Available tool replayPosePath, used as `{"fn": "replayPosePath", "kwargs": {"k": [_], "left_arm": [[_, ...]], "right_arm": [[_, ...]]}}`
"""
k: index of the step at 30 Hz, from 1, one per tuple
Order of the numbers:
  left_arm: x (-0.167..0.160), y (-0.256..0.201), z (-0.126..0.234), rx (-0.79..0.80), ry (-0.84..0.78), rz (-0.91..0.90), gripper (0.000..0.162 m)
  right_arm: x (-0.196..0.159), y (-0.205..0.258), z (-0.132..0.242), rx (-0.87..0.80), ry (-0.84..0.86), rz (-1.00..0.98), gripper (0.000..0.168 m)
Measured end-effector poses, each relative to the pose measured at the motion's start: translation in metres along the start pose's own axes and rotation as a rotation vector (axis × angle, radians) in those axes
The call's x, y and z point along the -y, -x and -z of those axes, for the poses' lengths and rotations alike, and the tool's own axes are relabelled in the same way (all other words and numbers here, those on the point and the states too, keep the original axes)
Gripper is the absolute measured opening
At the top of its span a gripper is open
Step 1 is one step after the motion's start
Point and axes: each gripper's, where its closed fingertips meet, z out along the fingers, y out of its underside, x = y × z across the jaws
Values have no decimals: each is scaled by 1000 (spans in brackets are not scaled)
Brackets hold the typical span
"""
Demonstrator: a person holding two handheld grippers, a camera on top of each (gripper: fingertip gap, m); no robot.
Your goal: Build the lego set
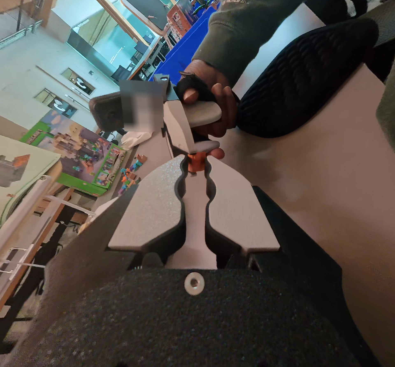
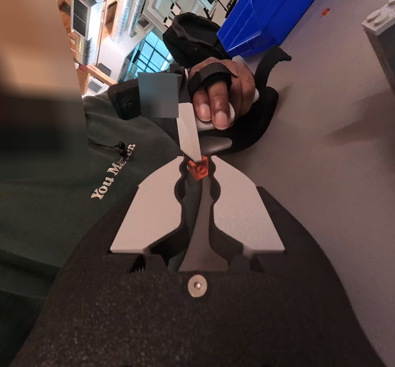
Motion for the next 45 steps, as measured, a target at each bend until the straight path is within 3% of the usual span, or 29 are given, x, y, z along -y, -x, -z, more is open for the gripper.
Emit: {"fn": "replayPosePath", "kwargs": {"k": [5,11,15,23,28,33,37,45], "left_arm": [[-8,13,0,18,22,187,13],[-26,28,-1,-3,72,548,13],[-28,29,-6,-40,88,763,13],[-19,31,-15,-86,80,1089,13],[-15,33,-16,-99,62,1103,13],[3,28,-5,-236,-49,995,23],[12,21,1,-351,-114,983,21],[34,13,11,-581,-286,1189,18]], "right_arm": [[12,-4,11,-129,-83,123,19],[21,-23,38,-779,-58,765,20],[18,-28,33,-1075,14,1020,27],[29,-23,26,-1340,70,1288,25],[29,-19,27,-1320,76,1308,16],[21,-6,26,-937,28,1163,16],[16,19,22,-597,7,1064,16],[12,33,12,-430,68,1121,16]]}}
